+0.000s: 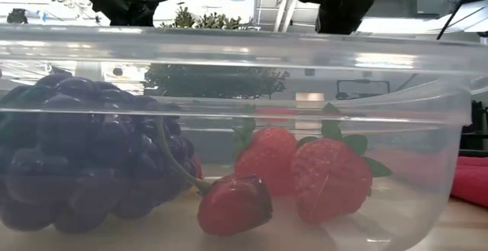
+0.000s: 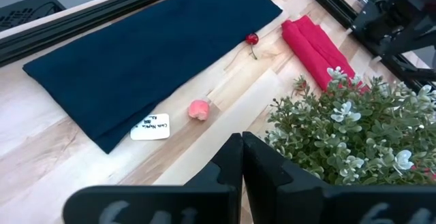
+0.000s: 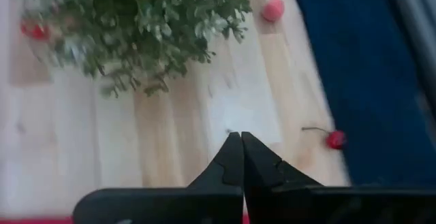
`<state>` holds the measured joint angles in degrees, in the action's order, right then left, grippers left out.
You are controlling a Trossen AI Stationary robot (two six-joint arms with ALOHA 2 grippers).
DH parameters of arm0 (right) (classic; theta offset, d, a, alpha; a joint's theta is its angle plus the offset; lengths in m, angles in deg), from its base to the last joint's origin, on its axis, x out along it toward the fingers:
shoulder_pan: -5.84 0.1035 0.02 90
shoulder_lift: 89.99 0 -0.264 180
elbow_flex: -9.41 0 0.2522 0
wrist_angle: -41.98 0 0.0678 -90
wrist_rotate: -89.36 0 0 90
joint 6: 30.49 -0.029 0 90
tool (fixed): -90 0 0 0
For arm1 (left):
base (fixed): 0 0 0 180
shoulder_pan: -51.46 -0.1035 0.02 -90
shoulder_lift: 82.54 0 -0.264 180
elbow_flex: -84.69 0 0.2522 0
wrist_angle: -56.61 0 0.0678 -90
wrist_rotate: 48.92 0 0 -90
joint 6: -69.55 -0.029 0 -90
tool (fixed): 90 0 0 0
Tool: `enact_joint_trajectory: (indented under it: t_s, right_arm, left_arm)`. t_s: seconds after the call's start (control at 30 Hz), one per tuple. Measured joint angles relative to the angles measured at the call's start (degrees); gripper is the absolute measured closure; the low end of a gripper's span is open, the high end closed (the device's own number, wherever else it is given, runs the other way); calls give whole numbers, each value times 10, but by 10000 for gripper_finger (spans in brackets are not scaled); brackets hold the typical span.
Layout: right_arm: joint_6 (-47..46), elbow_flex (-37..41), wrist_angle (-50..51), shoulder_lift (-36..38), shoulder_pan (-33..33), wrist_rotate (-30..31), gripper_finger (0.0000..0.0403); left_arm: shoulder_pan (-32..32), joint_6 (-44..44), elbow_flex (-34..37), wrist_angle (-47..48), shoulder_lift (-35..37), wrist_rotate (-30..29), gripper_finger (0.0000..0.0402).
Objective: Pick and placing Produce into tupperware
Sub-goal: Put the right cherry into the transparent container
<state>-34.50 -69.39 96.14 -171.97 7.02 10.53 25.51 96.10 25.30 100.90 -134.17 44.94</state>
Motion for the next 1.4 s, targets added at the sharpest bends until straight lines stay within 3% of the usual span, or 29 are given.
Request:
enact_joint_trajectory:
  t_s: [0.13, 0.3, 0.4, 0.57, 0.8, 1.4]
  right_arm:
    - [-20, 0, -1, -46, -19, -7, 305]
    - [26, 0, -1, -113, -31, -7, 185]
    - [39, 1, -2, -139, -41, -14, 155]
    - [66, 1, -15, -180, -63, -25, 161]
    - [82, 0, -36, -223, -96, -93, 191]
    - [101, 21, -80, -247, -115, -150, 237]
  left_arm:
    - [0, 0, 0, 0, 0, 0, 401]
    - [0, 0, 0, 0, 0, 0, 401]
    - [0, 0, 0, 0, 0, 0, 401]
    - [0, 0, 0, 0, 0, 0, 401]
    - [0, 0, 0, 0, 0, 0, 401]
    - [0, 0, 0, 0, 0, 0, 401]
